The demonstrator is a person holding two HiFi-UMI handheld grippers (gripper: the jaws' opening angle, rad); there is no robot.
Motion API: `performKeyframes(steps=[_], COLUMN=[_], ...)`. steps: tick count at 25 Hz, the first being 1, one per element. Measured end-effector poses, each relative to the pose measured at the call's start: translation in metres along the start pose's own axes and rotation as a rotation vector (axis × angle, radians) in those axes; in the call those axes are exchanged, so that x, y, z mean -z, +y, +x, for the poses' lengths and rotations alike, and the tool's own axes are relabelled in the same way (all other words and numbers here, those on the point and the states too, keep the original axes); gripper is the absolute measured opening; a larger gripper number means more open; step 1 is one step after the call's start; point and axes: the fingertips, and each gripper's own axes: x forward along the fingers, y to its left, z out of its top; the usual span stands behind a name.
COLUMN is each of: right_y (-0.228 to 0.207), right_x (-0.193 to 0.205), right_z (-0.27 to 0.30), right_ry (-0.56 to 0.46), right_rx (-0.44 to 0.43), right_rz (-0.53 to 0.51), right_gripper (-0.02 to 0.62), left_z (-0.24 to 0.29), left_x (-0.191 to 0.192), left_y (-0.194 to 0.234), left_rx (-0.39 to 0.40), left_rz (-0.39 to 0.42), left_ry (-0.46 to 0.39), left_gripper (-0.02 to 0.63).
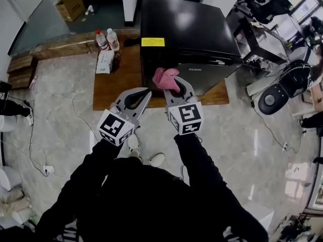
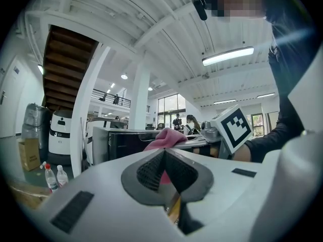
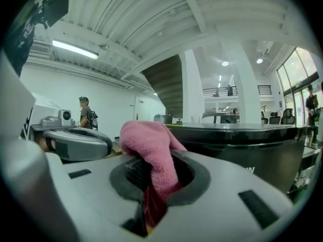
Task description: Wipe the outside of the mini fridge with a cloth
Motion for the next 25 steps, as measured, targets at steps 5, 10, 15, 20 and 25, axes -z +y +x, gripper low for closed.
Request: performKeyframes(steps=[5,10,15,20,25], right_y=[-0.005,-0.009,-0.009,-0.01,-0.01], right_x=[0.009,0.014,0.014,0.029,0.057], right_z=[0.026,0.049,0.059,0.064,0.075], right_ry=[0.036,0.041,0.032,0.029,0.061], right_rx=[0.019,0.043,0.064,0.089,0.114], right_rz=[0.022,0.036,0.02,0.021,0.02], right_gripper=[0.057,0.057,0.057,0.057,0.057], left_z=[0.004,0.011,0.018,0.026,0.035], left_x=[0.004,0.013,0.02,0.037,0.068], left_y=[0.017,0.038,0.053,0.06,0.07], left_rx=[0.013,0.029,0.054,0.089,0.142], left_rz=[-0.014,-0.026,-0.04,-0.04,-0.039], left_ry=[0.003,0.008,0.007,-0.008,-0.003], left_gripper=[0.006,0.006,0.006,0.006,0.006])
